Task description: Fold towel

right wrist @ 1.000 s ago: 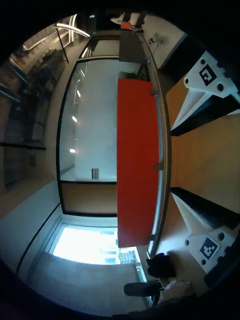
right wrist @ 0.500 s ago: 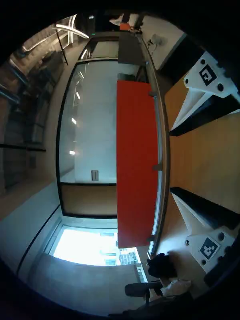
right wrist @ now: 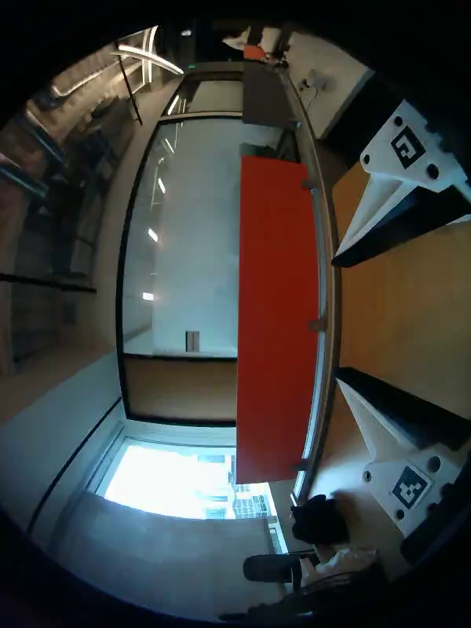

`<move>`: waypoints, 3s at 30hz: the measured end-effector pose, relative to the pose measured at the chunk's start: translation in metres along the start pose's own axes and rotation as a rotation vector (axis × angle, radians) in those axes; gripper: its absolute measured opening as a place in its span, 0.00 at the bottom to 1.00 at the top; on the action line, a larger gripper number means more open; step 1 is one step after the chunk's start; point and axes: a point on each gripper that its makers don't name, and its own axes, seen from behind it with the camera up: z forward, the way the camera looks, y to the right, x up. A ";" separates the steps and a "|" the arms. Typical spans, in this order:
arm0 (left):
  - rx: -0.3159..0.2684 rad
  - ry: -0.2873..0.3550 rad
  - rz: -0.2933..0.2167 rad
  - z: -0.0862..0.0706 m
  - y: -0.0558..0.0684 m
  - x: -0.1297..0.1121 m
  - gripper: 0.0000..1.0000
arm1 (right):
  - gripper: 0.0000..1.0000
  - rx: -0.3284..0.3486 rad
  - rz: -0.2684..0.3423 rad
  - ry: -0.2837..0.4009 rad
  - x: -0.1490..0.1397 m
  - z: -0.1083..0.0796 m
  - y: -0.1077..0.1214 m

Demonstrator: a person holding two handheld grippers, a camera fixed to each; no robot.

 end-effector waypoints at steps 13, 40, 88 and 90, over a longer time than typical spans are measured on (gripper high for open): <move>0.012 0.040 0.033 0.008 -0.007 -0.046 0.98 | 0.98 -0.013 0.015 0.019 -0.014 -0.008 -0.011; 0.052 0.086 0.002 0.007 -0.021 -0.134 0.98 | 0.99 -0.001 -0.037 0.046 -0.058 0.002 -0.035; 0.068 0.072 0.030 0.008 -0.018 -0.156 0.98 | 0.99 -0.014 -0.062 0.095 -0.053 0.005 -0.014; 0.067 0.072 0.030 0.008 -0.018 -0.157 0.98 | 0.99 -0.015 -0.053 0.107 -0.050 0.004 -0.012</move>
